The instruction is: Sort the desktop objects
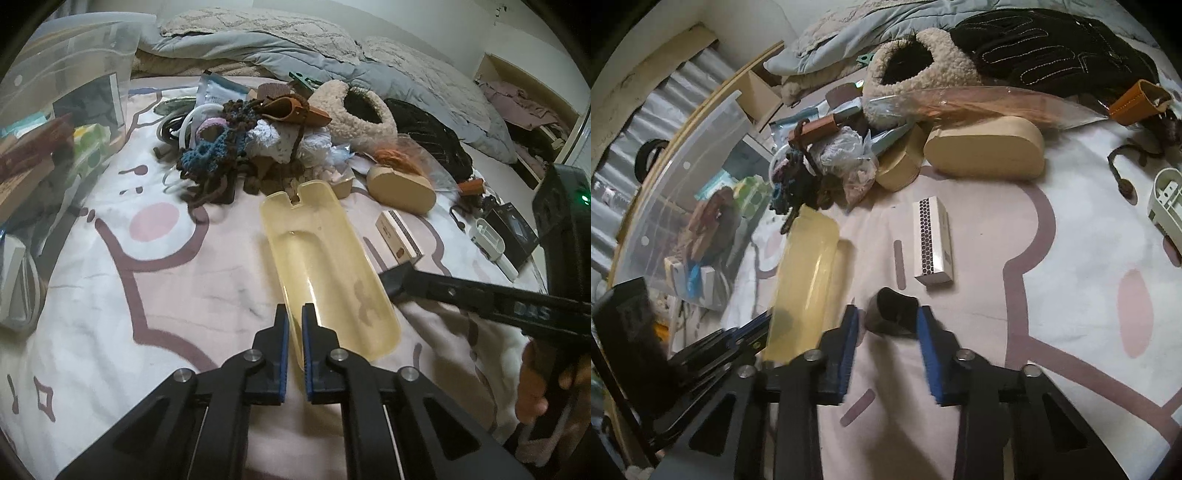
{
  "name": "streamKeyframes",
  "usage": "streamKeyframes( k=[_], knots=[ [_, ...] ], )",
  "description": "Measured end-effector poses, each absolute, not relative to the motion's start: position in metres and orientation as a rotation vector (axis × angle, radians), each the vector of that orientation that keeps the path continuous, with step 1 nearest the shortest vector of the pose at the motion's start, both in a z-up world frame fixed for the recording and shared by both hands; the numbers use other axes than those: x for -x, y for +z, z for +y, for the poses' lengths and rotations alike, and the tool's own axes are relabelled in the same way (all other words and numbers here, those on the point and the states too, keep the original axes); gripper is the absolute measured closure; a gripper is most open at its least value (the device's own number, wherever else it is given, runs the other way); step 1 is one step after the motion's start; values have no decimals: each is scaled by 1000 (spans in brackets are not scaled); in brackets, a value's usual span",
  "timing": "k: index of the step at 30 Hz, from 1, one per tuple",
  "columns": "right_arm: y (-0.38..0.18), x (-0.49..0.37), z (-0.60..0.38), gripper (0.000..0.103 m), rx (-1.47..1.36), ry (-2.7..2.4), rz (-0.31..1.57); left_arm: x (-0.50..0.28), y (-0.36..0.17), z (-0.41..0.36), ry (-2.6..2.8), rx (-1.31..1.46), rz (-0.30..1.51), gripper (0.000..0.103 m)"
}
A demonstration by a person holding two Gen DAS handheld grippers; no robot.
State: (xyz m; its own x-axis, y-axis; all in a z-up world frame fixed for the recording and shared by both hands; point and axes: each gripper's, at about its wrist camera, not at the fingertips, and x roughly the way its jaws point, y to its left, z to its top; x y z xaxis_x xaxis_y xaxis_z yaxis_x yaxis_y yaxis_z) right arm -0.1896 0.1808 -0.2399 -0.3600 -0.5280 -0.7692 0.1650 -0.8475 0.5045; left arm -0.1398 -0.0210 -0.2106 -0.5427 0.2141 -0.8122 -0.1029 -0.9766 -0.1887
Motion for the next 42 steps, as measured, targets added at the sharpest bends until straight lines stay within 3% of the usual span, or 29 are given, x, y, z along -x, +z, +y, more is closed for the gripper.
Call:
streamKeyframes(
  k=[8, 23, 30, 31, 34, 40, 42],
  knots=[
    [-234, 188, 186, 99, -1415, -2273, -470, 127, -204, -33, 2566, 1423, -198, 96],
    [-224, 183, 193, 99, -1383, -2280, -485, 124, -198, -33, 2597, 1404, -35, 96],
    [-226, 182, 182, 99, -1379, -2279, -419, 130, -193, -49, 2631, 1370, -128, 96],
    [-225, 181, 179, 99, -1380, -2278, -398, 131, -193, -50, 2617, 1372, -146, 90],
    [-228, 179, 173, 98, -1397, -2279, -358, 130, -191, -50, 2601, 1375, -192, 35],
    [-227, 178, 172, 94, -1400, -2318, -297, 124, -183, -37, 2583, 1306, -143, 25],
    [-228, 178, 173, 69, -1405, -2324, -303, 123, -186, -29, 2574, 1314, -82, 25]
  ],
)
